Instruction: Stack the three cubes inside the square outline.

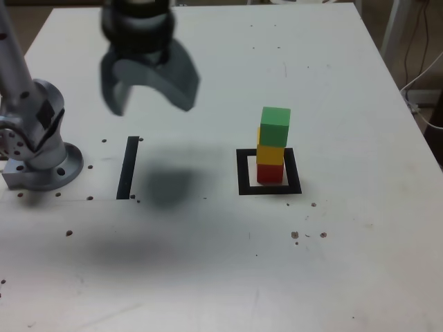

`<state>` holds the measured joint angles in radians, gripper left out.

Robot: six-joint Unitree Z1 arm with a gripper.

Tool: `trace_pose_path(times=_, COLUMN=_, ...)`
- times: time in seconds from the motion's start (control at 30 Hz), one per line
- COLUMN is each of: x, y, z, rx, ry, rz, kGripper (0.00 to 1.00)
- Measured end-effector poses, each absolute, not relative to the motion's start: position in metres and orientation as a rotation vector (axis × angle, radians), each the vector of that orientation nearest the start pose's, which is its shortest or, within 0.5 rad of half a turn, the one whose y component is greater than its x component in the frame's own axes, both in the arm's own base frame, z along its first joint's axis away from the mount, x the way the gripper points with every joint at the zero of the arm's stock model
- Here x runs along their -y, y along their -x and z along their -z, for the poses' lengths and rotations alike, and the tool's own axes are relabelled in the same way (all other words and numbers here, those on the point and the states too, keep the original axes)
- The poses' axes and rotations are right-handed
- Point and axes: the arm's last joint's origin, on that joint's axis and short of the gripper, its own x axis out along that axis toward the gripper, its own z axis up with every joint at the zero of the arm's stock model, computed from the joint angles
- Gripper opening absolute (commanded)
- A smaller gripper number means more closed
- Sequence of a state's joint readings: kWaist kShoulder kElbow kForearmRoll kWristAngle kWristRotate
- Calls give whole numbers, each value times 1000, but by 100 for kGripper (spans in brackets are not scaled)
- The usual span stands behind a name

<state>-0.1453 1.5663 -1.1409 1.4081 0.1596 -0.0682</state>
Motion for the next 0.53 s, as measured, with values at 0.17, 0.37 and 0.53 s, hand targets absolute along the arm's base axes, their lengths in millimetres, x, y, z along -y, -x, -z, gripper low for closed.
trace_pose_path(times=0.17, x=16, y=-163, z=-274, rx=-1875, ry=-230, rz=-94, kGripper=100)
trace_pose_path(times=0.37, x=17, y=-153, z=-251, rx=-1842, ry=-171, rz=-50, kGripper=100)
trace_pose_path(times=0.53, x=19, y=-149, z=-243, rx=-1850, ry=-126, rz=-14, kGripper=100)
